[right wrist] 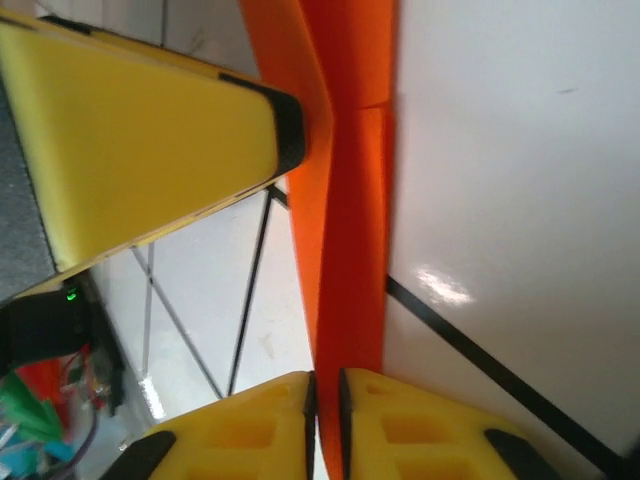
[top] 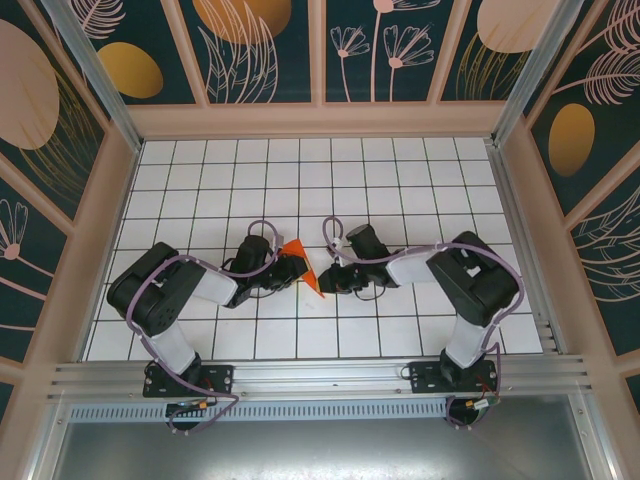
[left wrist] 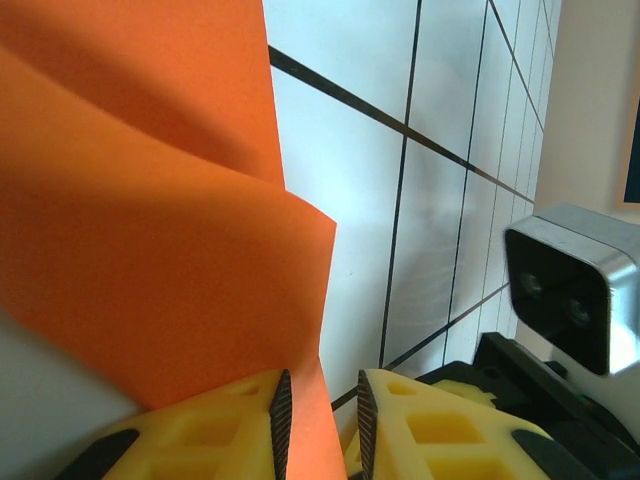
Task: Fold a paper plane with a square sheet of paper (pick it up from the middle)
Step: Fold the wing for the fifth time at the center of the table.
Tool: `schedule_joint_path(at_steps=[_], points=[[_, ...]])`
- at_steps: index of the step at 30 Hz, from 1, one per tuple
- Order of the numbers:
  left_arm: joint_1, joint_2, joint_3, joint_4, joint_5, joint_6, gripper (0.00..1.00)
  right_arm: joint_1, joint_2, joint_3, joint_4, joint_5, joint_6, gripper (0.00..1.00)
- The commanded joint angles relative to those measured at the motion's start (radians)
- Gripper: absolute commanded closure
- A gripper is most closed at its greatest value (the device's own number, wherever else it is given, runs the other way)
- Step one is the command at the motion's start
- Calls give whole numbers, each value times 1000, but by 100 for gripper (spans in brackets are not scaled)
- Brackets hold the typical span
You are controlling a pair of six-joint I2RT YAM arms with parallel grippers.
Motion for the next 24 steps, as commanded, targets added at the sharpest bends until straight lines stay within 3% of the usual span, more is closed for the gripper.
schedule_joint_path(at_steps=[1,5,13,24], points=[[-7,55,8,-134,-111,31,72,32,-106,27,-95,185,4,78],[-7,55,14,-143,-110,35,72,84,-137,62,-111,282,9,77],[-6,55,18,-146,-110,32,74,108,-23,132,-103,215,-11,96],[-7,53,24,-170,-125,28,77,110,45,139,-121,205,-30,98]])
